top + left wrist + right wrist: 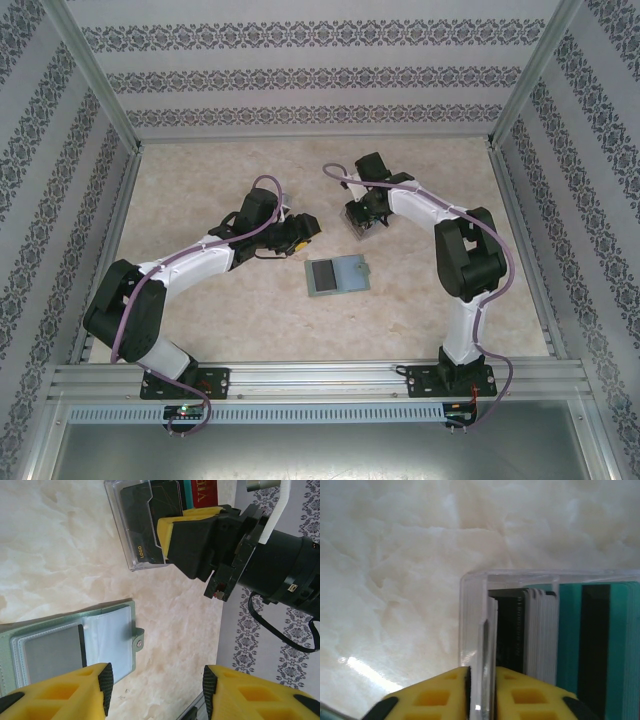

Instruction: Put the credit cards into the card holder

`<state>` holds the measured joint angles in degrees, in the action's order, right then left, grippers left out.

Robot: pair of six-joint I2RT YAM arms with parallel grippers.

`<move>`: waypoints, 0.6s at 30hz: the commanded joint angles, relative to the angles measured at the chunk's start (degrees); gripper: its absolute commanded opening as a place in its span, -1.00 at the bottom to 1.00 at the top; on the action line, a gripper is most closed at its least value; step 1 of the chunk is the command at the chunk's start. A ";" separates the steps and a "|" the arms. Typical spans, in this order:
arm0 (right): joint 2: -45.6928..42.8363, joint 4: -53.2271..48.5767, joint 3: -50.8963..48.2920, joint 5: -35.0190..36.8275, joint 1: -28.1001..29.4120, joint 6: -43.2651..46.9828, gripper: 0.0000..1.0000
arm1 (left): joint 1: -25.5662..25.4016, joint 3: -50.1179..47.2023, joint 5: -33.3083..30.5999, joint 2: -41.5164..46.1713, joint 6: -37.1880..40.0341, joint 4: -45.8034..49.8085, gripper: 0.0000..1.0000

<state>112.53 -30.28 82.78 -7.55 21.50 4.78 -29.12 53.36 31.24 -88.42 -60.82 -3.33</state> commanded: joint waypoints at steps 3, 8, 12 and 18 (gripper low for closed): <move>-1.61 -3.42 1.14 -10.57 -1.99 -4.69 -0.50 | 0.16 -0.79 0.17 -0.61 0.52 0.67 0.05; -1.46 -4.65 1.84 -12.88 -3.08 -5.45 -0.44 | 0.17 -0.98 0.24 -0.96 0.09 0.36 0.05; -1.00 -4.69 2.20 -15.91 -4.09 -7.30 -0.43 | 0.18 -0.55 0.83 -1.53 0.07 0.36 0.04; -1.18 -4.28 2.38 -18.32 -5.04 -8.07 -0.46 | 0.21 -0.53 1.11 -1.84 0.00 0.28 0.04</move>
<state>112.29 -33.15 83.57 -22.48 16.97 -1.87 -29.12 53.06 31.44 -89.67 -60.82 -3.33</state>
